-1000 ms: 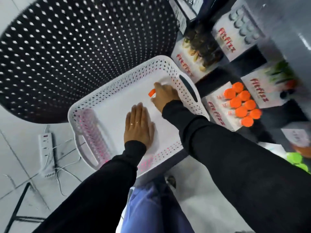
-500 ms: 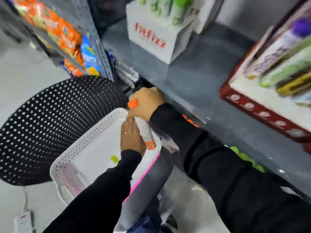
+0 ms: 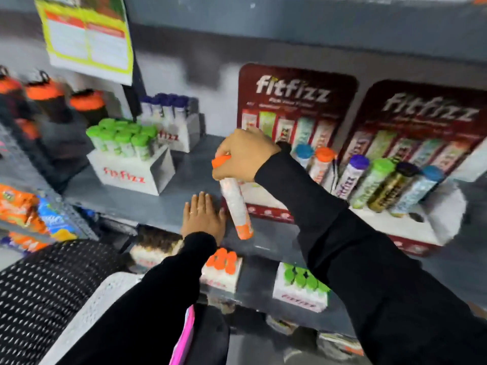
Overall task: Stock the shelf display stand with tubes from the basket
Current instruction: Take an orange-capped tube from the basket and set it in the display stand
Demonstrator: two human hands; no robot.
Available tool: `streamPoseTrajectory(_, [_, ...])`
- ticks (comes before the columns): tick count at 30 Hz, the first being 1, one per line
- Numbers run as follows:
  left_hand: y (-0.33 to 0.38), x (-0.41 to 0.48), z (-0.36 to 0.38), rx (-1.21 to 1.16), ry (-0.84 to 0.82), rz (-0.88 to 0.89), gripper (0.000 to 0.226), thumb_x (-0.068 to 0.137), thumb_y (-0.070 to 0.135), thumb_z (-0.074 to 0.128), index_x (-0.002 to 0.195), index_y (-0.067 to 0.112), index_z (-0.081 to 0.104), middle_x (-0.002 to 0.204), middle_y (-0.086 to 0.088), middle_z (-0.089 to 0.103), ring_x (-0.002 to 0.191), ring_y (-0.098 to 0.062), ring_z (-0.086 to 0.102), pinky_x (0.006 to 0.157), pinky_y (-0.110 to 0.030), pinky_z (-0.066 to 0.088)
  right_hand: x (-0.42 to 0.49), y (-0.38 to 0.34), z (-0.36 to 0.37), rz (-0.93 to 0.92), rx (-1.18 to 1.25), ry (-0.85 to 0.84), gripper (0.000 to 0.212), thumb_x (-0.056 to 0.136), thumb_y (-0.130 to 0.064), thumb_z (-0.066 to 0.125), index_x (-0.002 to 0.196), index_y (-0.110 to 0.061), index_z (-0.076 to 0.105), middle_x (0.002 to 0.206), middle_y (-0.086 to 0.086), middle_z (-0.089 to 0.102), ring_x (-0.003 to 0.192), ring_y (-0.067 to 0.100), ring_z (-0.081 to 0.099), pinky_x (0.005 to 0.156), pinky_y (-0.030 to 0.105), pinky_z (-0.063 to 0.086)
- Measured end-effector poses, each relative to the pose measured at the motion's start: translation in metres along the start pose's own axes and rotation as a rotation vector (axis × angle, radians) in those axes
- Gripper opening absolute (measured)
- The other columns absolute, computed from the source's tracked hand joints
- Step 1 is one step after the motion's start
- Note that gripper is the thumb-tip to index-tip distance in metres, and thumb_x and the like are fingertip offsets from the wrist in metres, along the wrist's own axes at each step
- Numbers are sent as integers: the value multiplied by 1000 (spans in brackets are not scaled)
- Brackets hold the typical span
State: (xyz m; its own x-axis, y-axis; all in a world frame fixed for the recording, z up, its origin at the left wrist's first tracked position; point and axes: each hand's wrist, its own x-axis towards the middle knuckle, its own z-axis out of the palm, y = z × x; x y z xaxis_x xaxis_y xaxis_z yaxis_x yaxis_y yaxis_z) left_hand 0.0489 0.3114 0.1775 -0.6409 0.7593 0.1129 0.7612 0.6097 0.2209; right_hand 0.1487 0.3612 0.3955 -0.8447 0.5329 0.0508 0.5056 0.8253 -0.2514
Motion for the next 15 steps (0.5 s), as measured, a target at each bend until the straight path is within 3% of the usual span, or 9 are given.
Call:
streamPoseTrajectory(4, [1, 2, -1, 56, -28, -8, 63, 97, 42, 28, 146, 4, 18, 156, -11, 14, 142, -24, 9, 116, -39, 7, -10, 16, -23, 16, 84, 50, 21, 68, -30, 70, 79, -13, 76, 82, 6, 73, 84, 26, 66, 76, 35, 57])
streamPoseTrajectory(7, [2, 1, -3, 65, -18, -5, 62, 97, 41, 28, 146, 4, 17, 156, -11, 14, 142, -24, 8, 116, -38, 7, -13, 19, -35, 7, 154, -9, 22, 72, -18, 70, 91, -10, 77, 82, 12, 78, 69, 25, 73, 54, 23, 58])
streamPoseTrajectory(10, [2, 1, -5, 75, -30, -9, 62, 97, 42, 26, 146, 4, 16, 156, -10, 13, 143, -23, 8, 116, -38, 6, -13, 19, -40, 1, 189, -76, 26, 76, -7, 66, 101, -7, 74, 71, 3, 74, 70, 28, 75, 54, 22, 58])
streamPoseTrajectory(13, [2, 0, -4, 82, -40, -13, 63, 97, 43, 23, 146, 5, 15, 156, -9, 12, 143, -23, 7, 117, -37, 6, -11, 19, -41, -24, 158, -130, 23, 78, -10, 66, 100, -6, 72, 92, 9, 77, 60, 24, 71, 41, 10, 47])
streamPoseTrajectory(15, [3, 0, -5, 79, -45, -14, 62, 97, 43, 22, 147, 6, 14, 156, -9, 11, 143, -22, 6, 117, -37, 6, -9, 18, -42, -24, 137, -137, 21, 81, -21, 66, 95, -7, 71, 93, 9, 76, 61, 24, 72, 43, 14, 47])
